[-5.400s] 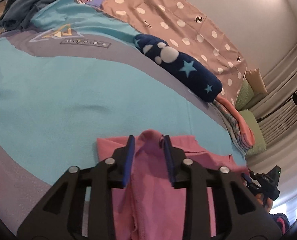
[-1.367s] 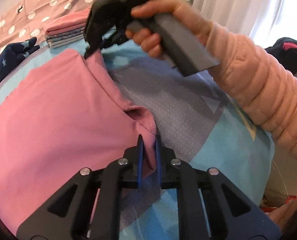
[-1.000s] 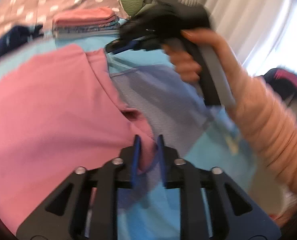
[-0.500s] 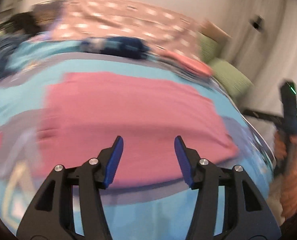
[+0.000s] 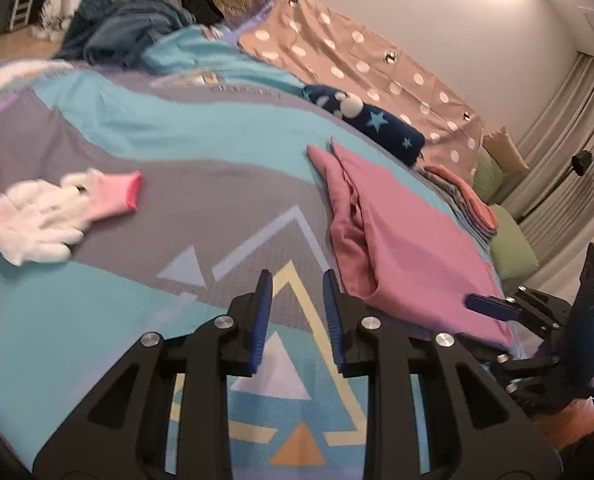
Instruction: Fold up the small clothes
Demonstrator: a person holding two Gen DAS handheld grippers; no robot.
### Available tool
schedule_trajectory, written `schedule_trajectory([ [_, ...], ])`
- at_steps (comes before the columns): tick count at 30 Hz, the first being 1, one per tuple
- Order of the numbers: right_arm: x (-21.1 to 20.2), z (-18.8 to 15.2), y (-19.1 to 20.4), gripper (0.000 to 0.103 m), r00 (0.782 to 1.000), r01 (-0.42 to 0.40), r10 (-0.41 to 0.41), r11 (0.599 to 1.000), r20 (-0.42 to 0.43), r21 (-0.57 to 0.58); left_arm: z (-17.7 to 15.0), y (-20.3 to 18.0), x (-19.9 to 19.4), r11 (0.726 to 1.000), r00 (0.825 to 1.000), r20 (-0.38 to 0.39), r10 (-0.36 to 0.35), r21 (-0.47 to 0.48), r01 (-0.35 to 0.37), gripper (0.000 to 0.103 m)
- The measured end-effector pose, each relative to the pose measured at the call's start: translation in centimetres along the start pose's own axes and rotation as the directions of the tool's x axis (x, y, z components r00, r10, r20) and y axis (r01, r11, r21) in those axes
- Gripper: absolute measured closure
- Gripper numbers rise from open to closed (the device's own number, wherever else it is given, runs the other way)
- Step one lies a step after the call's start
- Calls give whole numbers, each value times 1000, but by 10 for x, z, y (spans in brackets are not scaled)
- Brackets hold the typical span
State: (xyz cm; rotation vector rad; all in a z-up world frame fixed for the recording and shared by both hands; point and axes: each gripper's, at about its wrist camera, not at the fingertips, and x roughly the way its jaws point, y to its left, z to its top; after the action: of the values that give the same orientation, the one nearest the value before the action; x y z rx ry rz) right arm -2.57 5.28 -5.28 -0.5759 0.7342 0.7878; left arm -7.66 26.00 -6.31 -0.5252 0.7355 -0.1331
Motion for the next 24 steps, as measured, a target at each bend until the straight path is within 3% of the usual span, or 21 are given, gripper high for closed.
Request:
schedule_trajectory([
  [3,16,8,16,60,999,47,-48,998,-11,-40,-4,3,13,994,992,-63,-107,21,108,78],
  [5,26,10,22,60,997,66,-68,996,-30,-54,-4,-1,22,974,968,-122,-219,31,224,78],
  [7,32,14,28,60,996,75,-77,996,-41,-54,-4,-6,32,961,950,-163,-265,36,274,78],
  [9,33,14,25,60,996,79,-80,996,-49,-28,-2,-14,45,957,942,-204,-267,63,285,61],
  [11,33,13,19,58,995,78,-78,997,-56,0,-1,-20,57,951,935,-221,-277,73,299,54],
  [16,44,6,11,54,991,105,-98,992,-95,73,8,-23,63,951,945,-195,-263,110,288,55],
  [20,50,11,20,52,991,120,-116,991,-69,52,27,-7,54,959,955,-139,-263,70,275,54],
  [22,57,16,27,52,988,147,-146,989,-58,25,40,1,55,963,958,-117,-260,41,267,49],
  [24,64,21,33,52,983,183,-183,983,-35,4,55,4,63,963,959,-106,-262,34,267,37],
])
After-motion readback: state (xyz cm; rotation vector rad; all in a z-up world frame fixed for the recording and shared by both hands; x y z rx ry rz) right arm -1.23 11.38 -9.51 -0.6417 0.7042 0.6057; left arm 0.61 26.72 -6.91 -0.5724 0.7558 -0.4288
